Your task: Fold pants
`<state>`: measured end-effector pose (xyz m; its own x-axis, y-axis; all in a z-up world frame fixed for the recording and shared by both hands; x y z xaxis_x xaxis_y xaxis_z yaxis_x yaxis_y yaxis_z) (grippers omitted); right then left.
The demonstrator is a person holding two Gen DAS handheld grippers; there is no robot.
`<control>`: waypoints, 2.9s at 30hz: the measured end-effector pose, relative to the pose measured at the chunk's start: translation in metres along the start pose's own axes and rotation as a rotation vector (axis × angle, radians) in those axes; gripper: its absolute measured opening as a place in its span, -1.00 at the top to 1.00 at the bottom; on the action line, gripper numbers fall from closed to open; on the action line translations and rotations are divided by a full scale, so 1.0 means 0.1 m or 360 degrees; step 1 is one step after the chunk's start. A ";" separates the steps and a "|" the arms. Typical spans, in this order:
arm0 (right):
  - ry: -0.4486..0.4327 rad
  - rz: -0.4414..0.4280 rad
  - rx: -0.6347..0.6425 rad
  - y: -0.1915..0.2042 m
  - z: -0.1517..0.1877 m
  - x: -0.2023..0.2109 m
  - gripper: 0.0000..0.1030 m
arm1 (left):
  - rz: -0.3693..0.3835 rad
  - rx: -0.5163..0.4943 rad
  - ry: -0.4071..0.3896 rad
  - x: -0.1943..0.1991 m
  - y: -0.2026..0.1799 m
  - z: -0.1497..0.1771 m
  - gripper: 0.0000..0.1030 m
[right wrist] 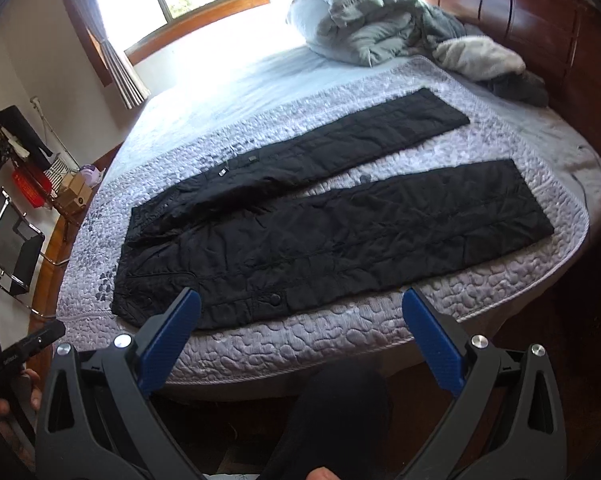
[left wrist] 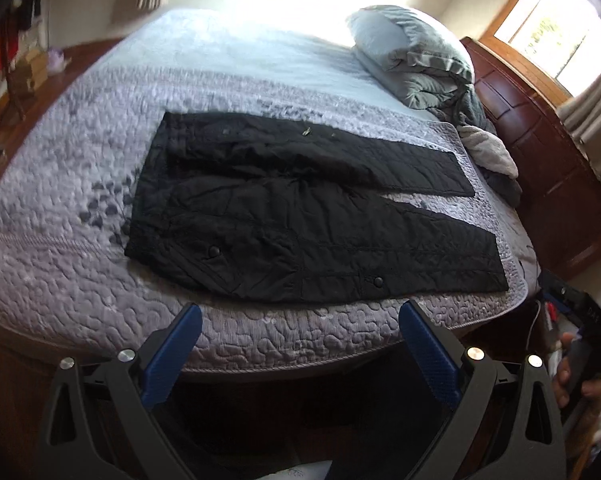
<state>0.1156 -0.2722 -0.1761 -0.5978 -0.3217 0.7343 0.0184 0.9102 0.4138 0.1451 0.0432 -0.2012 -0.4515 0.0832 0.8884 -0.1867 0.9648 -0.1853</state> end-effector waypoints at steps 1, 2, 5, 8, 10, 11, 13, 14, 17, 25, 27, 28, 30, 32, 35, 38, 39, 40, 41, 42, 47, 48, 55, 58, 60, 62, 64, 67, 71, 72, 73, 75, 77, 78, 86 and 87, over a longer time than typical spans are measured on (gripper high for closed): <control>0.0053 -0.0018 -0.0035 -0.13 0.03 -0.14 -0.95 | 0.0052 0.0094 0.0070 -0.20 0.16 -0.01 -0.93; 0.0095 -0.0022 -0.0074 -0.26 0.07 -0.26 -0.95 | 0.0068 0.0168 0.0121 -0.40 0.32 -0.03 -0.93; 0.0161 -0.0033 -0.0150 -0.55 0.19 -0.55 -0.95 | -0.0005 0.0308 0.0206 -0.93 0.83 -0.10 -0.93; 0.0210 -0.0069 -0.0241 -0.79 0.30 -0.79 -0.95 | 0.0065 0.0596 0.0431 -1.46 1.26 -0.09 -0.93; 0.0230 -0.0101 -0.0310 -0.92 0.36 -0.90 -0.95 | 0.0028 0.0737 0.0431 -1.66 1.49 -0.12 -0.93; 0.0232 -0.0113 -0.0346 -1.00 0.38 -0.95 -0.95 | 0.0037 0.0779 0.0433 -1.73 1.54 -0.14 -0.92; 0.0236 -0.0162 -0.0406 -1.12 0.39 -1.03 -0.95 | 0.0151 0.0827 0.0434 -1.85 1.52 -0.22 -0.93; 0.0243 -0.0191 -0.0461 -1.21 0.41 -1.07 -0.95 | 0.0169 0.0824 0.0451 -1.92 1.51 -0.24 -0.93; 0.0211 -0.0319 -0.0694 -1.54 0.42 -1.16 -0.95 | 0.0109 0.0848 0.0521 -2.09 1.51 -0.22 -0.93; -0.0072 -0.0332 -0.1068 -2.73 0.14 -0.90 -0.86 | -0.0108 0.0788 0.0458 -2.00 1.50 -0.22 0.14; -0.0161 -0.0305 -0.1125 -3.09 0.06 -0.76 0.13 | -0.0085 0.0824 0.0428 -1.98 1.52 -0.22 0.36; -0.0193 -0.0310 -0.1180 -3.27 0.03 -0.70 0.27 | -0.0075 0.0848 0.0417 -1.97 1.54 -0.21 0.39; -0.0247 -0.0292 -0.1274 -3.62 0.00 -0.59 0.02 | -0.0040 0.0877 0.0405 -2.01 1.59 -0.20 0.39; -0.0360 -0.0257 -0.1362 -3.92 -0.03 -0.45 -0.26 | -0.0026 0.0889 0.0410 -2.05 1.61 -0.19 0.38; -0.0462 -0.0222 -0.1426 -4.25 -0.09 -0.33 -0.35 | -0.0023 0.0901 0.0412 -2.08 1.64 -0.18 0.34; -0.0468 -0.0133 -0.1475 -4.51 -0.10 -0.35 -0.43 | -0.0041 0.0916 0.0413 -2.08 1.65 -0.19 0.33; -0.0471 -0.0120 -0.1491 -4.57 -0.10 -0.36 -0.43 | -0.0047 0.0923 0.0410 -2.07 1.65 -0.19 0.33; -0.0470 -0.0111 -0.1504 -4.62 -0.12 -0.37 -0.43 | -0.0055 0.0928 0.0405 -2.09 1.62 -0.19 0.33; -0.0469 -0.0090 -0.1514 -4.67 -0.12 -0.39 -0.43 | -0.0064 0.0932 0.0401 -2.12 1.58 -0.20 0.34; -0.0477 -0.0088 -0.1532 -4.71 -0.11 -0.40 -0.43 | -0.0071 0.0939 0.0394 -2.11 1.58 -0.20 0.36; -0.0409 -0.0144 -0.1473 -4.76 -0.14 -0.57 0.42 | -0.0139 0.1017 0.0304 -2.06 1.65 -0.18 0.54; -0.0400 -0.0157 -0.1454 -4.70 -0.16 -0.59 0.57 | -0.0173 0.1040 0.0269 -2.02 1.70 -0.18 0.57; -0.0229 -0.0252 -0.1290 -3.90 -0.09 -0.80 0.77 | -0.0343 0.1247 0.0097 -1.71 2.48 -0.14 0.60; -0.0120 -0.0261 -0.1227 -3.59 0.04 -0.95 0.79 | -0.0410 0.1418 0.0024 -1.57 2.93 -0.03 0.60; -0.0092 -0.0267 -0.1221 -3.48 0.13 -1.01 0.81 | -0.0402 0.1542 0.0012 -1.54 3.15 0.07 0.60; -0.0088 -0.0227 -0.1240 -3.45 0.22 -1.01 0.82 | -0.0394 0.1573 0.0003 -1.54 3.22 0.11 0.60; -0.0089 -0.0197 -0.1259 -3.44 0.29 -1.00 0.82 | -0.0429 0.1514 -0.0008 -1.53 3.20 0.10 0.60; -0.0053 -0.0203 -0.1241 -3.44 0.30 -0.96 0.72 | -0.0420 0.1482 0.0001 -1.53 3.19 0.08 0.55; -0.0047 -0.0156 -0.1121 -3.40 0.18 -0.71 -0.51 | -0.0553 0.1324 0.0025 -1.30 3.30 -0.01 -0.12; -0.0054 -0.0096 -0.1059 -3.40 0.12 -0.62 -0.51 | -0.0583 0.1273 -0.0007 -1.21 3.31 -0.03 -0.35; -0.0037 -0.0022 -0.0987 -3.41 0.06 -0.51 -0.51 | -0.0593 0.1217 -0.0048 -1.09 3.32 -0.12 -0.47; -0.0012 0.0067 -0.0876 -3.39 -0.06 -0.37 -0.51 | -0.0599 0.1041 -0.0101 -0.93 3.35 -0.39 -0.72; 0.0010 0.0094 -0.0775 -3.31 -0.25 -0.29 -0.54 | -0.0569 0.0872 -0.0173 -0.81 3.35 -0.79 -0.79; 0.0015 0.0069 -0.0736 -3.25 -0.33 -0.29 -0.61 | -0.0536 0.0799 -0.0204 -0.76 3.33 -0.97 -0.93; 0.0094 -0.0244 -0.0634 -2.53 -1.26 -1.05 -0.77 | -0.0241 0.0511 -0.0003 -1.53 3.24 -2.41 -0.93; 0.0125 -0.0241 -0.0625 -2.45 -1.33 -1.20 -0.77 | -0.0240 0.0507 0.0037 -1.68 3.25 -2.46 -0.93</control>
<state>0.2895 -0.4913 -0.2940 -0.5545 -0.4771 0.6819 0.2477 0.6876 0.6825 0.3745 0.4036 -0.3073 -0.3788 -0.0453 0.9244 -0.5143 0.8407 -0.1695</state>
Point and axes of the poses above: each gripper's, at about its wrist camera, not at the fingertips, and x roughly against the way its jaws point, y to its left, z to its underside, the point moved 9 cm from there along -x, roughly the way its jaws point, and after that the axes turned 14 degrees about -z, right-handed, at the moved point
